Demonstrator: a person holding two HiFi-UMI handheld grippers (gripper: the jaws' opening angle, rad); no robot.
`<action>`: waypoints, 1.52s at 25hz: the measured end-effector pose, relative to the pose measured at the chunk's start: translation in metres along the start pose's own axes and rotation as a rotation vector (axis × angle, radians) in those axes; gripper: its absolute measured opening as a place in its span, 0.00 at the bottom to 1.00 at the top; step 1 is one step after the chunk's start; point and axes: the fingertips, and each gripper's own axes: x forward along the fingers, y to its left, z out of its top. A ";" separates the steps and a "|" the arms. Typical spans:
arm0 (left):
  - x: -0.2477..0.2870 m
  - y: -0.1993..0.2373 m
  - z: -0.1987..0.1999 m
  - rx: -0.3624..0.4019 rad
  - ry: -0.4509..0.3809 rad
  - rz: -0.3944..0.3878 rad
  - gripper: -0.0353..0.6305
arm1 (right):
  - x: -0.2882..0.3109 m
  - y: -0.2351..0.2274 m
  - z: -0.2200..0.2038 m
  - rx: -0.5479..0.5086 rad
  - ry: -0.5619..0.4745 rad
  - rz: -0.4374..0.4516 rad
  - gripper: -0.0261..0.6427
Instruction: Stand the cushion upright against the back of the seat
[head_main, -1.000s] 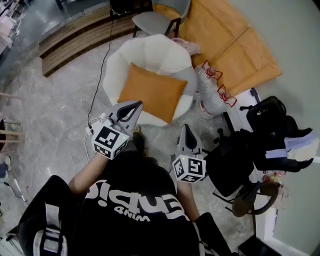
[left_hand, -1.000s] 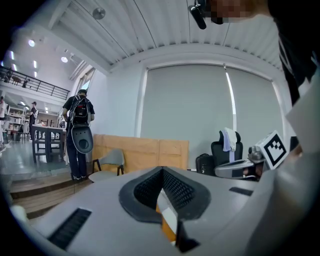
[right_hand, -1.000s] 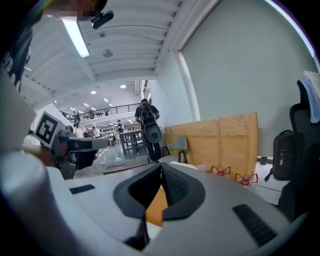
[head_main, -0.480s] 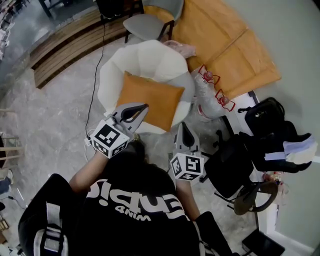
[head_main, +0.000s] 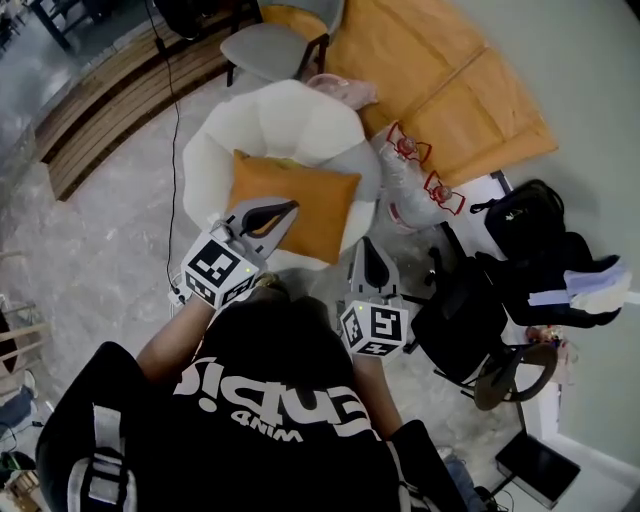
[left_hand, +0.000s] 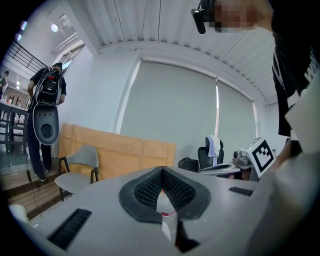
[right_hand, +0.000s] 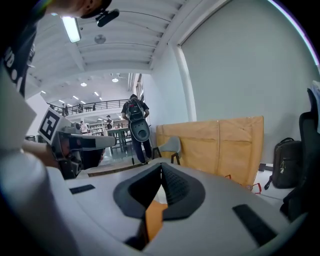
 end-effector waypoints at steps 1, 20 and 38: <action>0.003 0.003 0.001 -0.007 -0.001 -0.002 0.06 | 0.003 0.000 0.000 0.000 0.004 -0.003 0.07; 0.087 0.021 -0.047 0.007 0.116 -0.039 0.06 | 0.049 -0.050 -0.036 0.061 0.065 -0.037 0.07; 0.186 0.052 -0.196 0.107 0.325 -0.086 0.07 | 0.092 -0.114 -0.206 0.229 0.259 -0.120 0.07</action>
